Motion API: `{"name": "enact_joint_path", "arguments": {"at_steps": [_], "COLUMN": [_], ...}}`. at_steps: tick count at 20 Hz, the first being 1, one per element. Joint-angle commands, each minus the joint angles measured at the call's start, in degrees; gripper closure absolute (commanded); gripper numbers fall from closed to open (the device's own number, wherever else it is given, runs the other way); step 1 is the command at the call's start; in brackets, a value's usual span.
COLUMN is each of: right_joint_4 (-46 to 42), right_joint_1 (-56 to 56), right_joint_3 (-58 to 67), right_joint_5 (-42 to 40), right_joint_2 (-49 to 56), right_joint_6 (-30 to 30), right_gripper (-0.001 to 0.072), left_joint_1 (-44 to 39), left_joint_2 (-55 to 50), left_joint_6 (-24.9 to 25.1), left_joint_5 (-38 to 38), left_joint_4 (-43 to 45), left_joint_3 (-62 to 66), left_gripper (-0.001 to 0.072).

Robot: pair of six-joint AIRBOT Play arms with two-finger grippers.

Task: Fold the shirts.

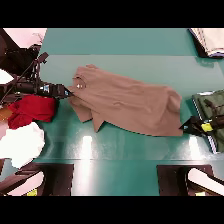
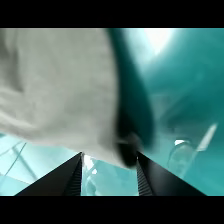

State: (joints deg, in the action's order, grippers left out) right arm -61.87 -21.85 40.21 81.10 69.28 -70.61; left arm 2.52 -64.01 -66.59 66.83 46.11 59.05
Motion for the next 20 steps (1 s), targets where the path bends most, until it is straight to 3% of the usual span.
{"name": "enact_joint_path", "arguments": {"at_steps": [1, 5, 8, 10, 11, 12, 16, 20], "right_joint_4": [1.9, 1.6, -3.4, -4.2, -4.2, -4.0, -3.0, 6.3], "right_joint_1": [3.5, 4.9, 4.9, 4.9, 4.9, 5.0, 5.0, 5.0], "right_joint_3": [-3.2, -3.2, -3.2, -3.2, -3.2, -3.2, 0.3, 16.1], "right_joint_5": [-1.6, 0.9, 3.5, 4.8, 4.7, 4.5, 4.6, 1.9], "right_joint_2": [0.3, 0.3, 0.2, 0.2, 0.0, -0.7, -8.7, -17.2], "right_joint_6": [1.7, 1.7, 1.5, 1.5, 1.5, 1.7, 0.4, -2.6], "right_gripper": [0.0327, 0.0329, 0.0345, 0.0499, 0.0646, 0.0699, 0.07, 0.07], "left_joint_1": [0.1, 0.1, 0.1, 0.1, 0.1, 0.1, 0.1, 0.1], "left_joint_2": [0.0, 0.0, 0.0, 0.0, 0.0, 0.0, 0.0, 0.0], "left_joint_6": [0.0, 0.0, 0.2, 0.2, 0.2, 0.1, -1.1, -2.7], "left_joint_5": [0.1, 0.5, 1.7, 1.9, 1.8, 1.9, 2.1, 4.6], "left_joint_4": [0.3, 0.3, 0.8, 1.6, 1.6, 1.6, 2.5, 3.7], "left_joint_3": [0.1, 0.1, 0.1, 0.1, 0.1, 0.1, 2.2, 19.5], "left_gripper": [0.0676, 0.0676, 0.0676, 0.0676, 0.0676, 0.0676, 0.0677, 0.0677]}}
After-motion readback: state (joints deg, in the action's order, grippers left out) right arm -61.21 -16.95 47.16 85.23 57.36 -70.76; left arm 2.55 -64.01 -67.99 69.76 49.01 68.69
